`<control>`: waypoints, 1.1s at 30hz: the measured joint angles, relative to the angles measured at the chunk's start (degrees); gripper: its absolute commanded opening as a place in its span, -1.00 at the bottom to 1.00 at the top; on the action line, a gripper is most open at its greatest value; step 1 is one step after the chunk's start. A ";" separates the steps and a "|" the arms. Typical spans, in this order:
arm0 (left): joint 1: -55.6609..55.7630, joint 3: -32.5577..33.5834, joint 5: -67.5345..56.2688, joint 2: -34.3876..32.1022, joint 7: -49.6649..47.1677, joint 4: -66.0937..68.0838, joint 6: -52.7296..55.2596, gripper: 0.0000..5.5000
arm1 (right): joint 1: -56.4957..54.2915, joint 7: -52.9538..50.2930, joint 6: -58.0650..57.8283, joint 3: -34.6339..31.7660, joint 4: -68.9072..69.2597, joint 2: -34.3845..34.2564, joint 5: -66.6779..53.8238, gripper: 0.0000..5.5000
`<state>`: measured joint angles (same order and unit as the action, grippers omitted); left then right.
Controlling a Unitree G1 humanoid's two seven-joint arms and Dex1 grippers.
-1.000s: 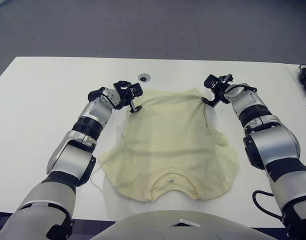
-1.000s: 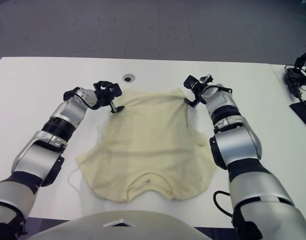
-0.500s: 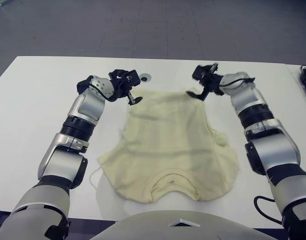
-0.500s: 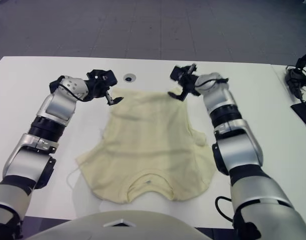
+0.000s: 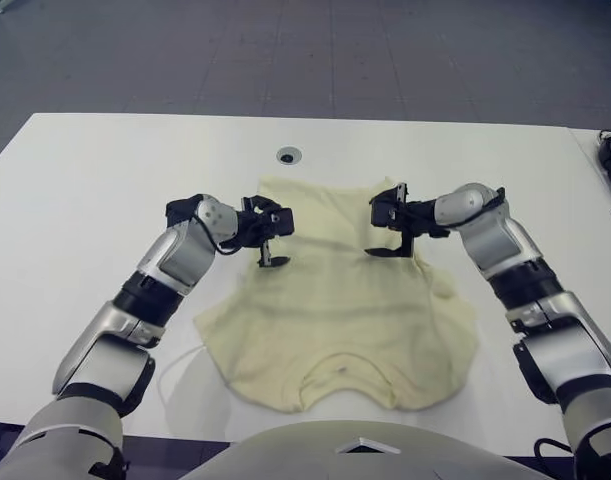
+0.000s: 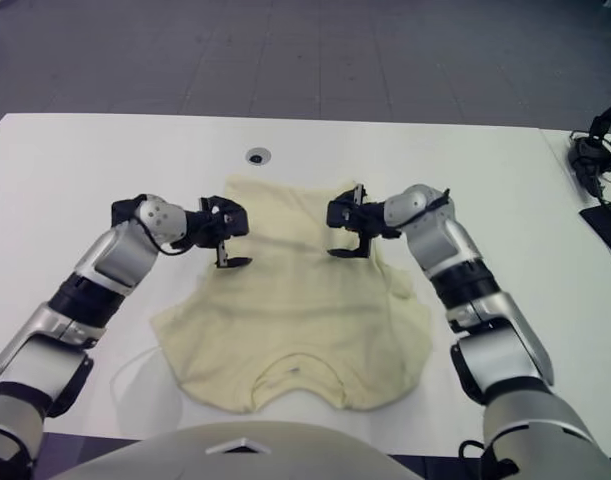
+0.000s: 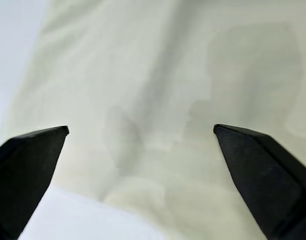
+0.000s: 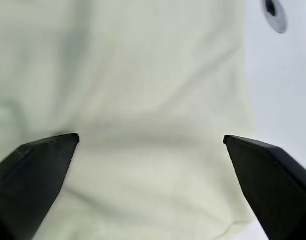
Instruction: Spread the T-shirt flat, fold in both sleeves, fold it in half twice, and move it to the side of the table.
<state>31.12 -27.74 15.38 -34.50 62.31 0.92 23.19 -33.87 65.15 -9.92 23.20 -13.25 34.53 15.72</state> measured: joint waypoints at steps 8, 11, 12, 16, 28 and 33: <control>-5.36 -0.82 -3.87 -5.05 8.10 -11.96 4.43 0.96 | 6.38 5.68 -6.66 -0.19 12.92 3.72 -3.84 0.96; -5.45 0.25 -6.57 -5.02 9.00 -13.77 5.81 0.96 | 6.38 6.36 -10.47 -1.52 14.64 3.56 -6.92 0.96; -5.22 1.12 -7.22 -4.92 8.95 -13.86 5.89 0.96 | 5.98 6.09 -11.74 -2.44 14.42 3.30 -7.88 0.96; 3.15 6.04 -8.04 -1.82 1.76 -5.00 5.54 0.96 | -3.57 -4.22 -12.24 -6.24 1.96 -0.64 -7.34 0.96; 8.46 4.40 -5.43 4.41 -6.52 7.58 0.55 0.96 | -17.52 -24.81 4.16 -4.84 -38.01 -9.91 0.41 0.96; 6.64 3.86 -5.26 3.94 -6.37 7.03 0.69 0.96 | -17.02 -22.08 5.93 -4.60 -37.17 -9.75 0.60 0.96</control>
<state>37.76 -23.88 10.12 -30.56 55.94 7.95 23.88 -50.90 43.07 -3.99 18.60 -50.43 24.79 16.32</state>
